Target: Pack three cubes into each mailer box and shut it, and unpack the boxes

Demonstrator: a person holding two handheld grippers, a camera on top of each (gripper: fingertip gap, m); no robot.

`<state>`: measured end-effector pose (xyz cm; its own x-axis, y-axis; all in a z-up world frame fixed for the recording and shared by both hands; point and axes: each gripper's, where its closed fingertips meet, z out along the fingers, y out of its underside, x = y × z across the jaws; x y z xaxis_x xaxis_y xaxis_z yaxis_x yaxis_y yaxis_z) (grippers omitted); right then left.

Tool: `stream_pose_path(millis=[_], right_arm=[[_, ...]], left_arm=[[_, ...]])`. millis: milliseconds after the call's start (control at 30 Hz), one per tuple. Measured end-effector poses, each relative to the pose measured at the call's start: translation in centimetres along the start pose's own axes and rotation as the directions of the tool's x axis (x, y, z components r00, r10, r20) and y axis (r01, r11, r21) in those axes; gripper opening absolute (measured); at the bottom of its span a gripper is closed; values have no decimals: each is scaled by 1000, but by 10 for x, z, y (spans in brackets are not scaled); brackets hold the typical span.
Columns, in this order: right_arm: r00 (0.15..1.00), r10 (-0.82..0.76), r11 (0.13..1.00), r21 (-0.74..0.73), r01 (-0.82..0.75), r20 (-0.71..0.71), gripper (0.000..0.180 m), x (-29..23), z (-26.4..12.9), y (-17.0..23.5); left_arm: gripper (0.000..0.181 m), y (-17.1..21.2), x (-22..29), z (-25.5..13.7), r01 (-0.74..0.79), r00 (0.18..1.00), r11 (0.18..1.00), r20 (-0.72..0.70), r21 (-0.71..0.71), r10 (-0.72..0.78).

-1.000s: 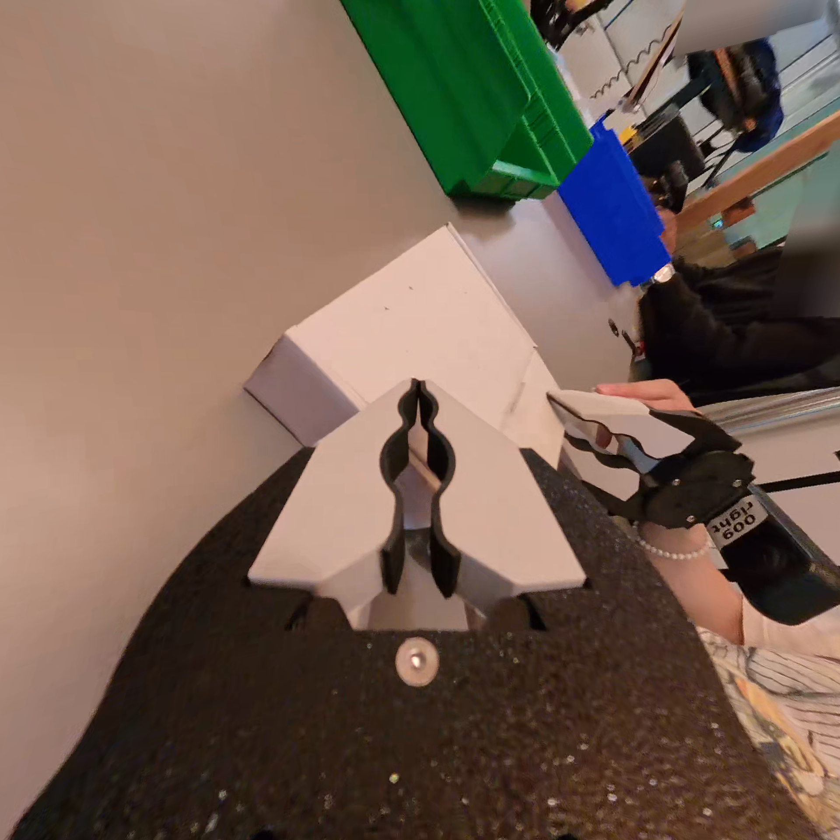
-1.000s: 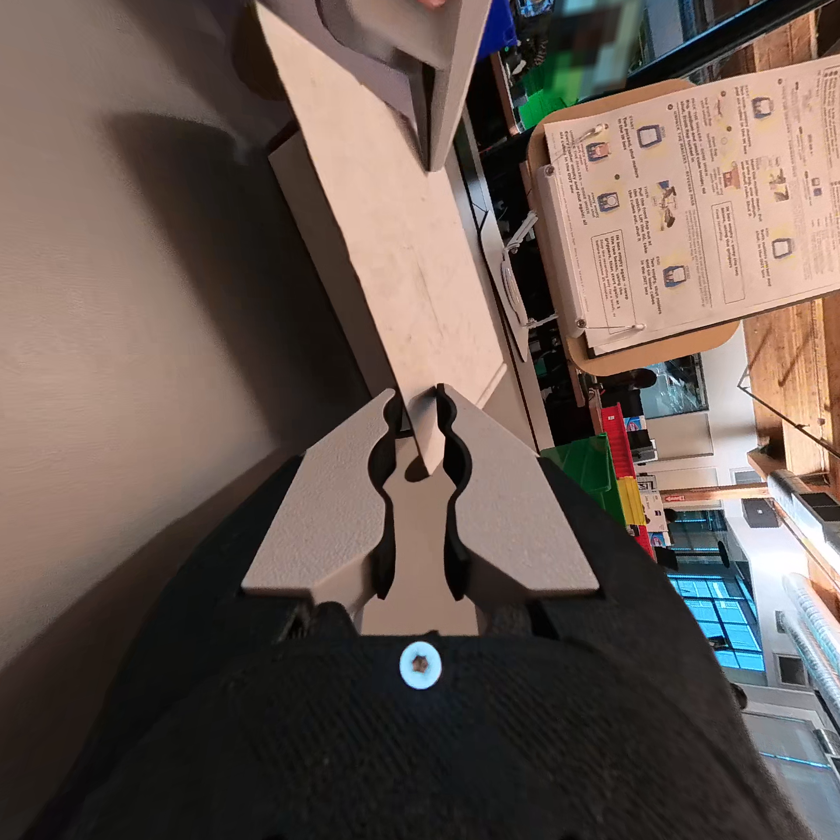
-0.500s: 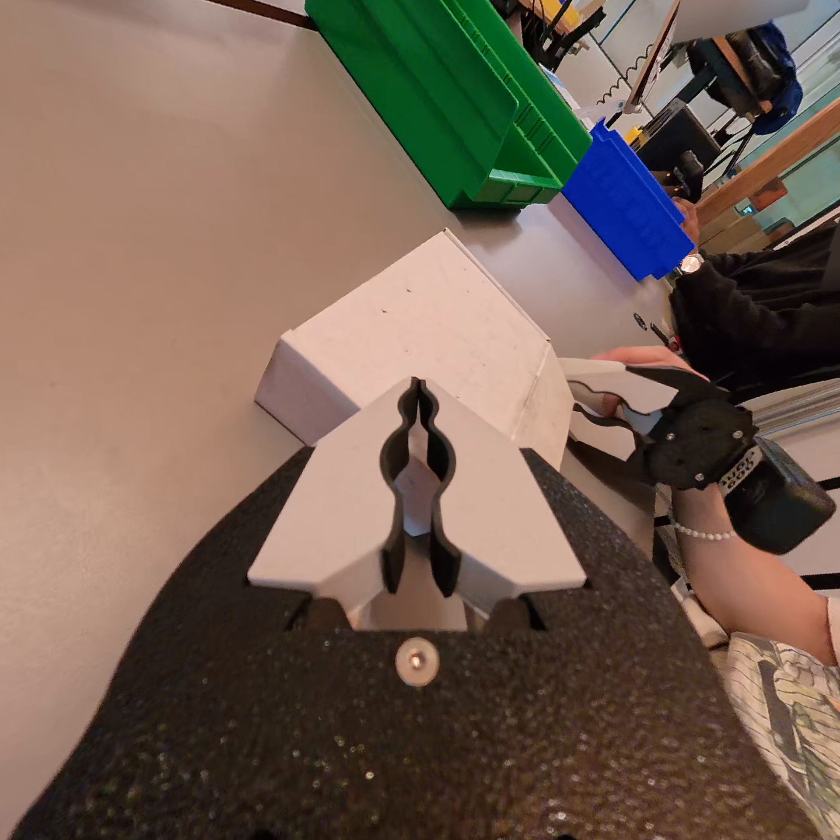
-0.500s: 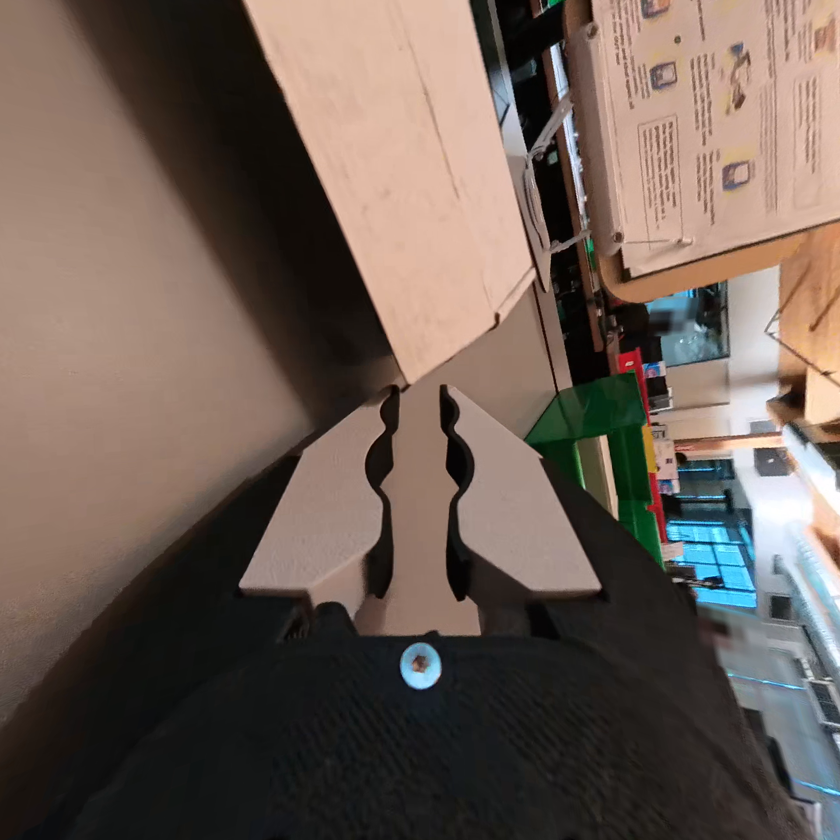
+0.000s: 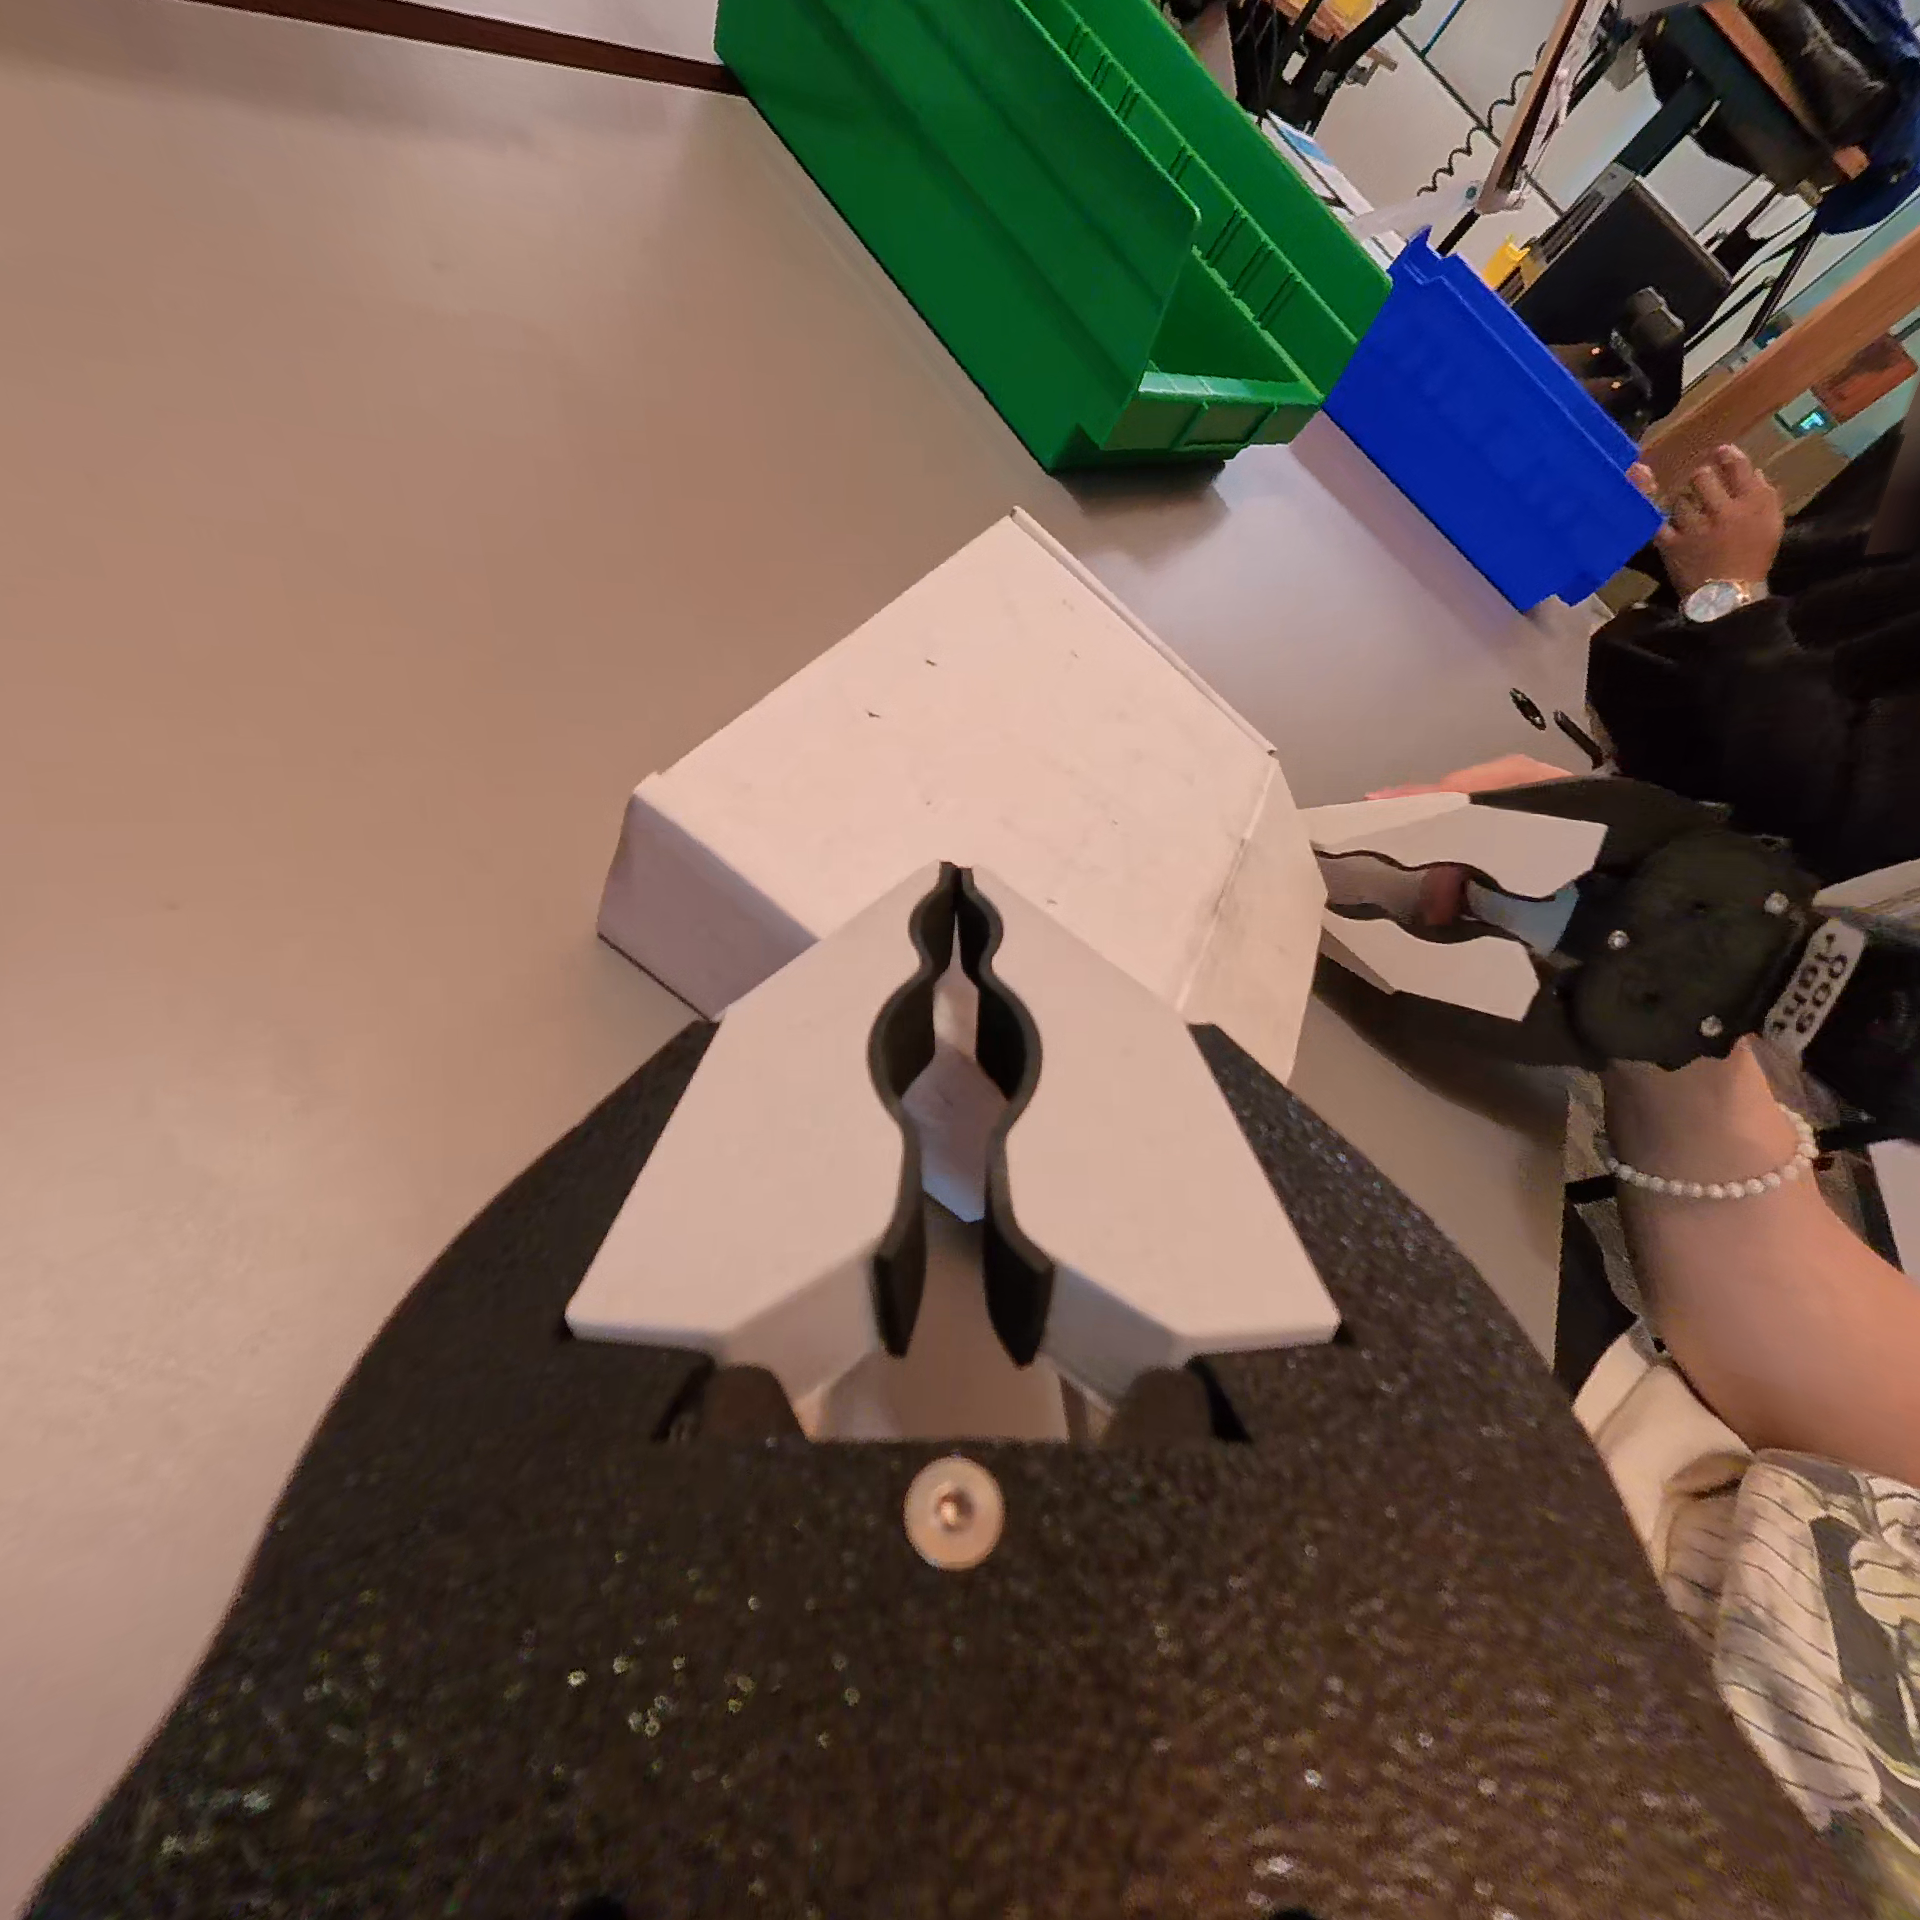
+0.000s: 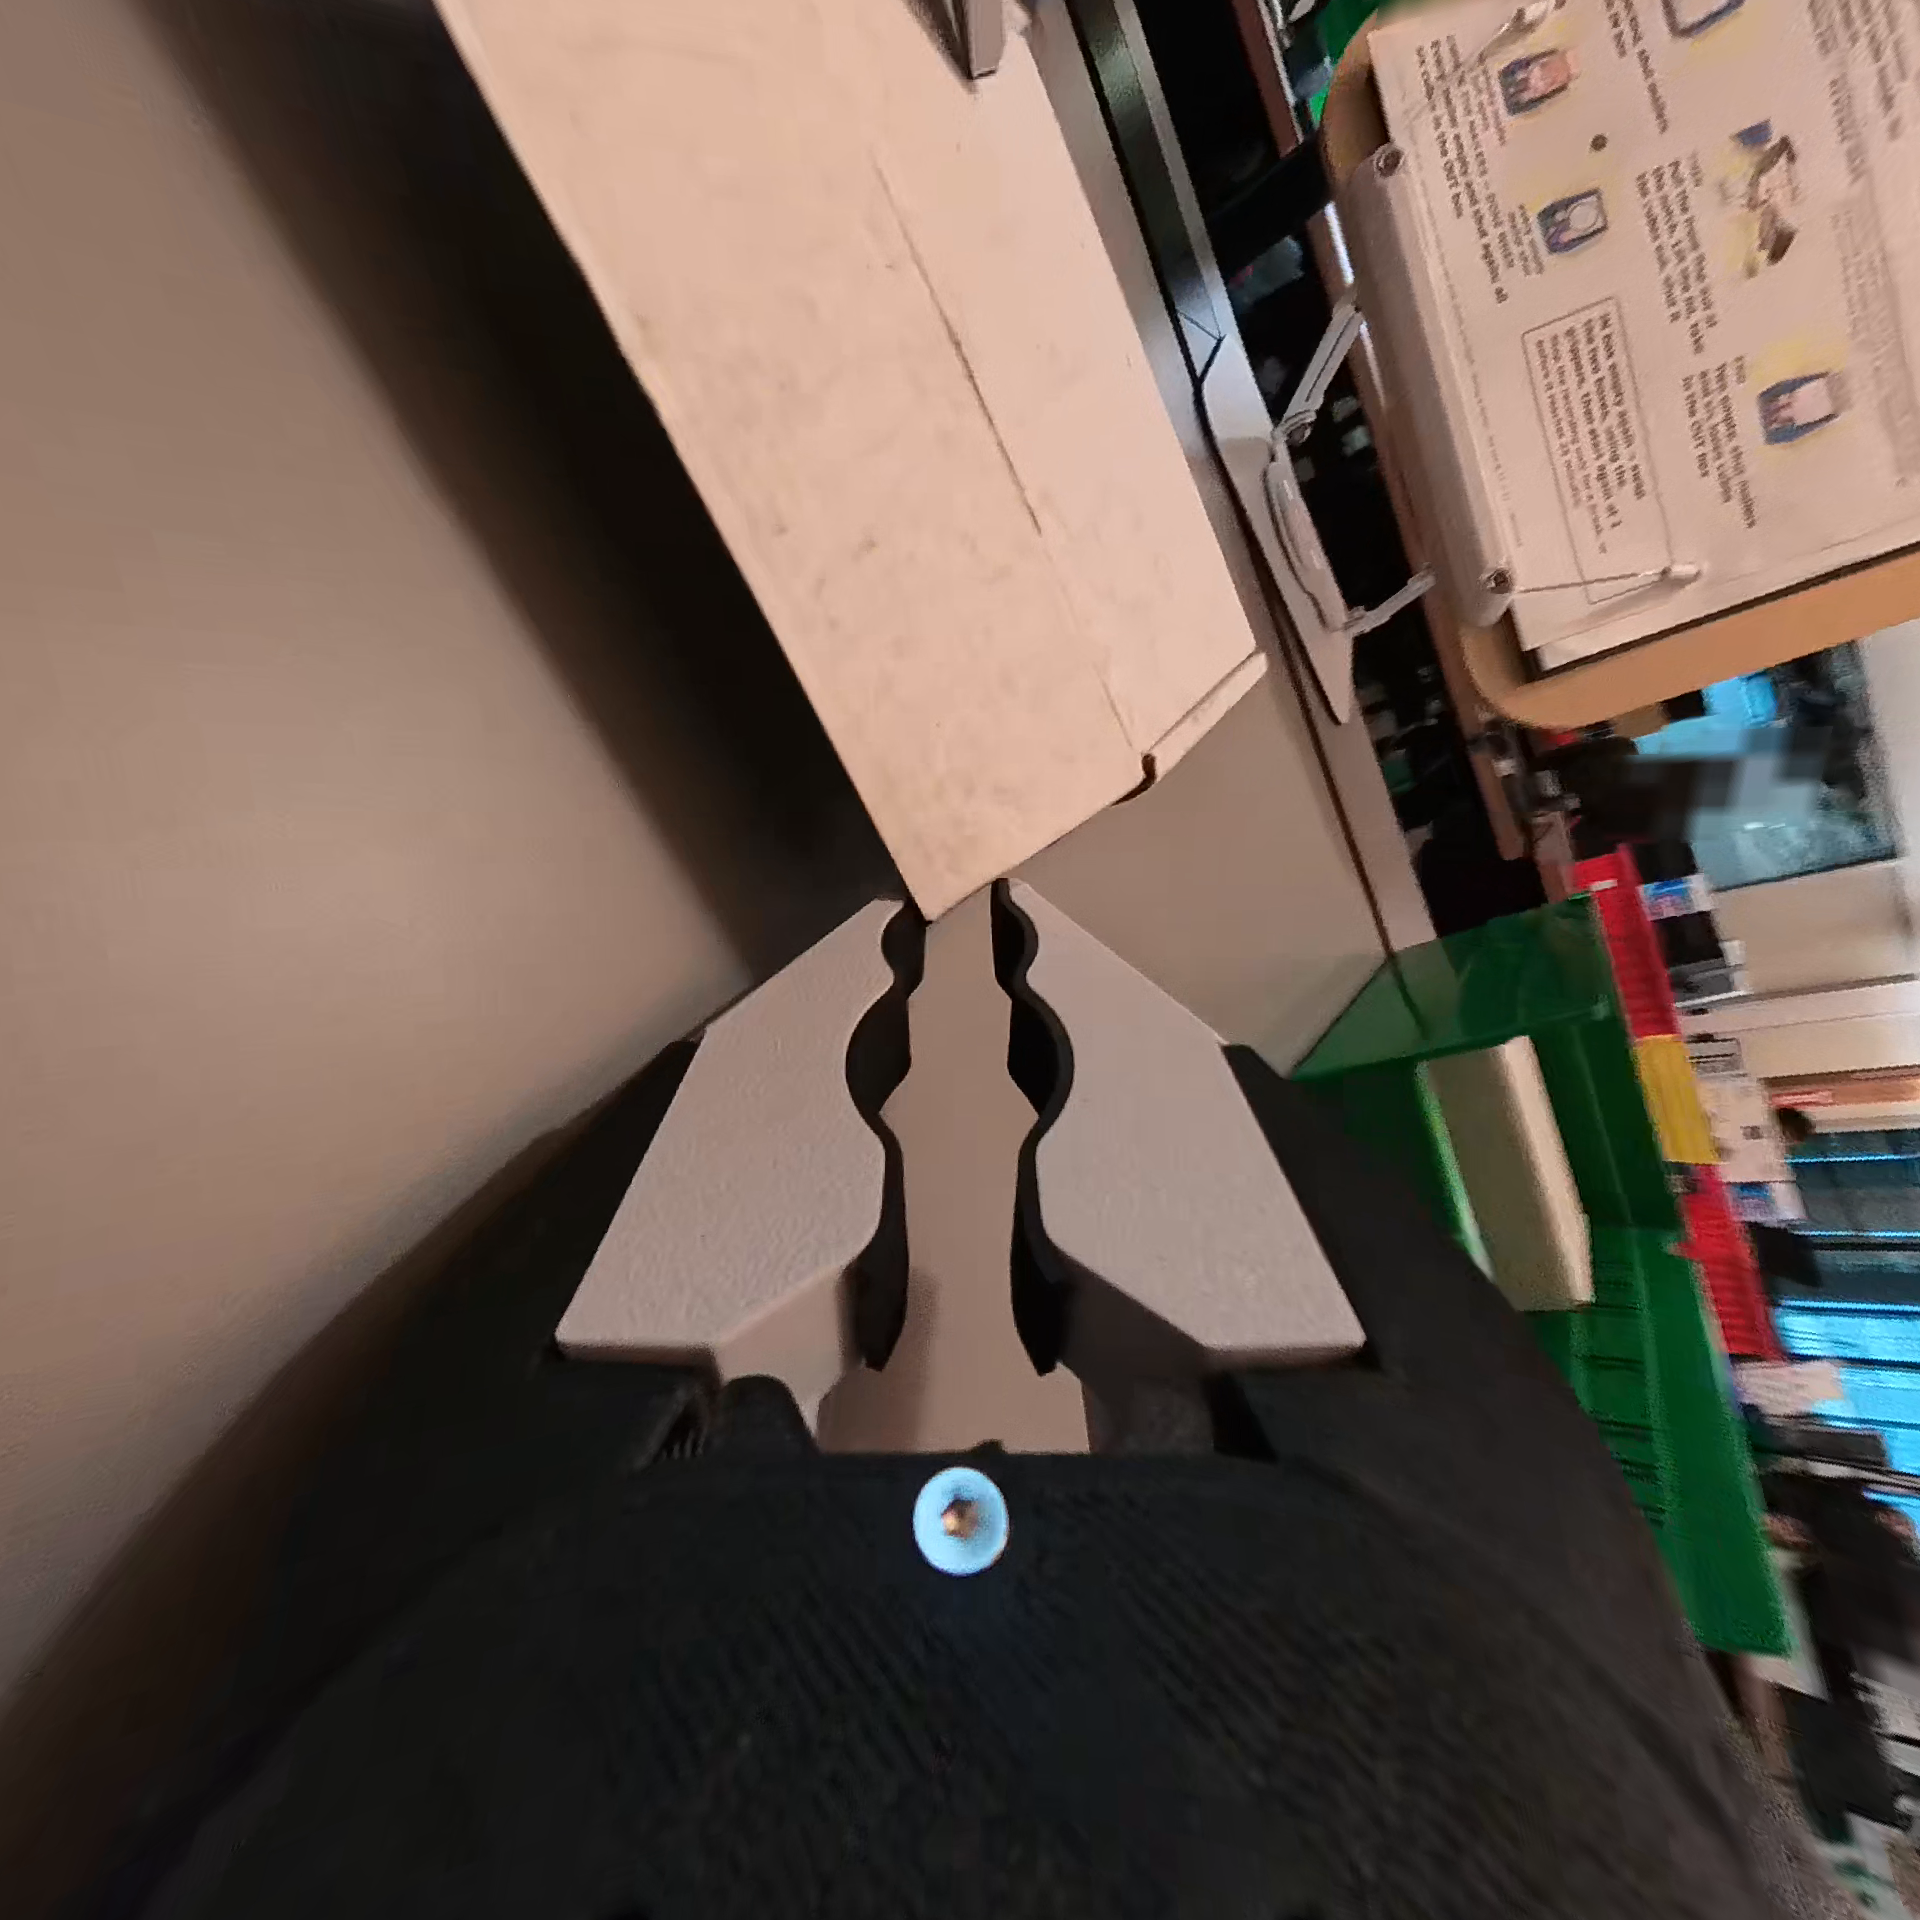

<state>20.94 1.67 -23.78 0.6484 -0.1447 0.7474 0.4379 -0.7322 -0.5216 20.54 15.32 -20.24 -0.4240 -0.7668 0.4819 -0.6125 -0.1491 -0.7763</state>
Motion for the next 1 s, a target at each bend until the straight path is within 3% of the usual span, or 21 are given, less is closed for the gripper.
stream_pose_path(millis=[133, 433, 667, 700, 767, 800, 900, 1000], right_arm=[[983, 145, 986, 61, -152, 113, 10, -2, -4, -4], [936, 190, 964, 126, -236, 295, 10, -7, -8, -10], [990, 48, 994, 91, -61, 133, 9, 1, 6, 1], [991, 47, 993, 98, -60, 128, 17, 3, 5, 1], [985, 69, 989, 117, -88, 161, 48, 8, -6, 2], [980, 95, 983, 140, -119, 173, 53, 14, -13, 1], [963, 190, 935, 265, -237, 192, 49, 40, -30, -14], [950, 267, 886, 347, -308, 161, 18, 70, -28, -28]], left_arm=[[0, 0, 0, 0, -3, 1000, 1000, -1, -2, 3], [0, 0, 0, 0, -8, 1000, 1000, 14, -10, 8], [0, 0, -1, 1, -44, 997, 999, 62, -32, 46], [0, 0, -1, 1, -46, 997, 998, 67, -35, 48], [0, 0, -1, 1, -48, 996, 998, 72, -37, 50], [0, 0, -1, 1, -49, 996, 998, 73, -36, 51], [0, -1, -1, 1, -60, 995, 998, 83, -35, 62], [0, -2, -3, 3, -67, 993, 997, 94, -33, 70]])
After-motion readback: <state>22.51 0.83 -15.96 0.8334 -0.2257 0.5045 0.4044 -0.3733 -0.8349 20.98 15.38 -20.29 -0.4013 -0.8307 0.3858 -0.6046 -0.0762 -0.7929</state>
